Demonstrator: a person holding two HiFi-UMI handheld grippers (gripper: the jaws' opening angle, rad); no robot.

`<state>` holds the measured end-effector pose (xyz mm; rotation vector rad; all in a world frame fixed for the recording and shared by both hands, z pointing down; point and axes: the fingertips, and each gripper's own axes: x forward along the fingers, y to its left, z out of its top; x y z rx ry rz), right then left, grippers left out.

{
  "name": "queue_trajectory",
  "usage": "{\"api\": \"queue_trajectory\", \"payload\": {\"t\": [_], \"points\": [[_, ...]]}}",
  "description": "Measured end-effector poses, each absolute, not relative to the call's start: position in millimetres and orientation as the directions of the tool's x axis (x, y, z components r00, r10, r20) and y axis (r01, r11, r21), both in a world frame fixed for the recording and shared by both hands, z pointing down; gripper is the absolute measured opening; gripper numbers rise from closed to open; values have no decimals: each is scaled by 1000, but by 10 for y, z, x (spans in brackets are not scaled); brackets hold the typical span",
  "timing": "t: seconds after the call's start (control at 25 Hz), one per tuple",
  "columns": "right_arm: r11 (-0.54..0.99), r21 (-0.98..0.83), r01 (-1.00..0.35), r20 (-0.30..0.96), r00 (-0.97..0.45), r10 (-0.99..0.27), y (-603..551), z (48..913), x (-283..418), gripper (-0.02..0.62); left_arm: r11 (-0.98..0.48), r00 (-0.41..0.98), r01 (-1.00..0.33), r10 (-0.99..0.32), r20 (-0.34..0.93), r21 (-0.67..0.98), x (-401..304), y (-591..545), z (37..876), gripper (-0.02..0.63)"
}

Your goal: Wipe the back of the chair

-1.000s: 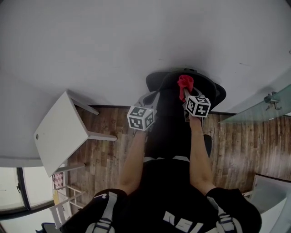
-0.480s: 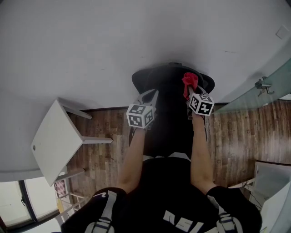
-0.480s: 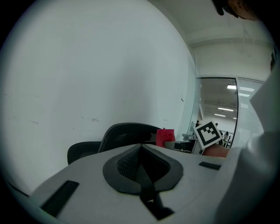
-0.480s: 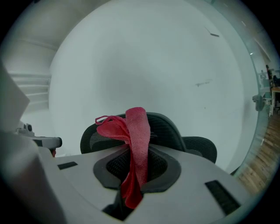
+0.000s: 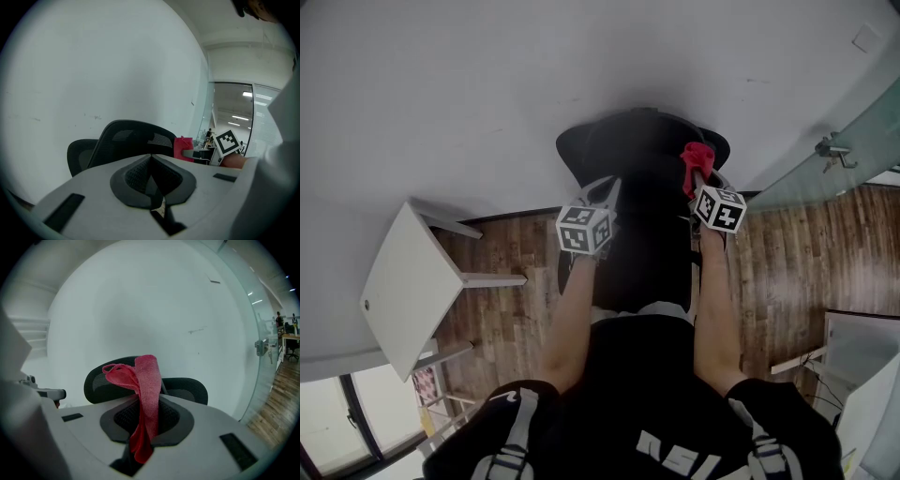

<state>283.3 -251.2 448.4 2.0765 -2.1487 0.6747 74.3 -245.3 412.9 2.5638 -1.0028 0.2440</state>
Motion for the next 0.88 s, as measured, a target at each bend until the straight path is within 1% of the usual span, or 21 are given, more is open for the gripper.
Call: {"api": "queue_trajectory", "payload": {"t": [0.16, 0.36, 0.64, 0.88], "points": [[25, -259, -966, 357, -120, -927, -2373, 4556, 2684, 71, -649, 715, -700, -633, 298, 299, 651, -2297, 4239, 23], [100, -269, -958, 383, -201, -902, -2279, 4763, 2283, 71, -610, 681, -732, -672, 291, 304, 422, -2103, 4355, 23], [255, -265, -930, 403, -347, -847, -2407, 5091, 1272, 71, -560, 643, -764, -701, 308, 320, -256, -2243, 4615, 23], [326, -284, -902, 386, -419, -822, -2702, 5327, 365, 71, -590, 663, -748, -683, 306, 304, -809, -2490, 4826, 23]]}}
